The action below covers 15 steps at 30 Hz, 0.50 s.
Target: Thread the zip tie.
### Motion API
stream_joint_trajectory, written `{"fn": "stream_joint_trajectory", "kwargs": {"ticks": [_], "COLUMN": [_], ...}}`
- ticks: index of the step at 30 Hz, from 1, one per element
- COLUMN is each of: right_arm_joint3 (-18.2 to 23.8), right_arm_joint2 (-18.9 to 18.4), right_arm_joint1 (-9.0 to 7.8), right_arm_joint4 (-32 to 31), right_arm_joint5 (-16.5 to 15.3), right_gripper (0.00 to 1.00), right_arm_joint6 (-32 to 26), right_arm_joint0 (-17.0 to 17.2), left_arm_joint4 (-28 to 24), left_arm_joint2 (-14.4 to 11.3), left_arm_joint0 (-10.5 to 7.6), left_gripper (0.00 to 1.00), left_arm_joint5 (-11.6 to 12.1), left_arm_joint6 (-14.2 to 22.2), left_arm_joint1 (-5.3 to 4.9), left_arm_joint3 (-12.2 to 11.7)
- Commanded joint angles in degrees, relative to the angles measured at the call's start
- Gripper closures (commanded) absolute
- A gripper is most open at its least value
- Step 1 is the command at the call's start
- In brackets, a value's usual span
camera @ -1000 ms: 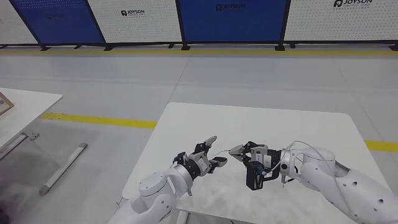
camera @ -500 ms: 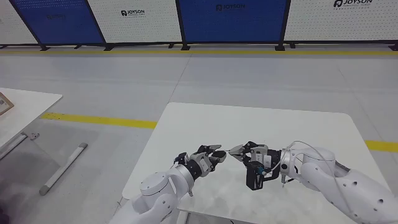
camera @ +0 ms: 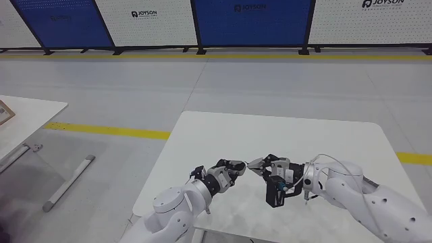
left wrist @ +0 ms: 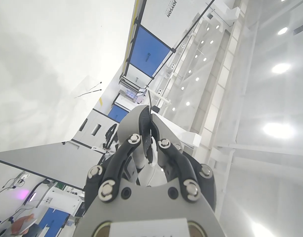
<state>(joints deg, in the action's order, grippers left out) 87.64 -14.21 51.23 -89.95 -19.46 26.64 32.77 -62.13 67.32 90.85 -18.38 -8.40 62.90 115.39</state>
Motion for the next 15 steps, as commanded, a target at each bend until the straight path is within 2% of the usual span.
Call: {"fn": "stream_joint_trajectory", "kwargs": {"ticks": [1,2,4,10,12,14,15], "right_arm_joint3": [0.15,0.24,0.43,1.64,2.00,2.42,2.46], "right_arm_joint2": [-0.31,-0.43,-1.29,-5.27,-6.70,-8.37,-9.03], "right_arm_joint1": [-0.07,-0.14,-0.48,-2.48,-3.22,-4.02,-4.35], "right_arm_joint4": [0.00,0.00,0.00,0.00,0.38,1.68,2.81], "right_arm_joint5": [-0.02,-0.02,-0.02,0.16,0.24,-0.02,-0.02], "right_gripper": [0.87,0.75,0.62,0.51,0.47,0.35,0.33], "right_arm_joint6": [-0.04,-0.03,0.29,1.19,1.25,0.87,0.58], "right_arm_joint0": [0.20,0.23,0.37,3.04,4.37,6.04,6.85], "left_arm_joint4": [0.19,0.34,1.08,5.41,8.73,12.91,15.55], "left_arm_joint2": [0.01,0.02,0.11,-0.28,-0.70,-1.32,-1.74], "left_arm_joint0": [0.03,0.05,0.11,0.19,0.23,0.30,0.39], "left_gripper": [1.00,1.00,1.00,1.00,1.00,1.00,1.00], "left_arm_joint5": [-0.02,-0.04,0.05,0.05,0.84,2.23,3.25], "left_arm_joint6": [0.05,0.07,-0.03,-0.78,-1.29,-1.78,-2.04], "left_arm_joint1": [0.04,0.05,0.06,0.06,0.03,0.02,0.01], "left_arm_joint3": [-0.02,-0.04,-0.13,-0.69,-0.86,-1.01,-1.11]}}
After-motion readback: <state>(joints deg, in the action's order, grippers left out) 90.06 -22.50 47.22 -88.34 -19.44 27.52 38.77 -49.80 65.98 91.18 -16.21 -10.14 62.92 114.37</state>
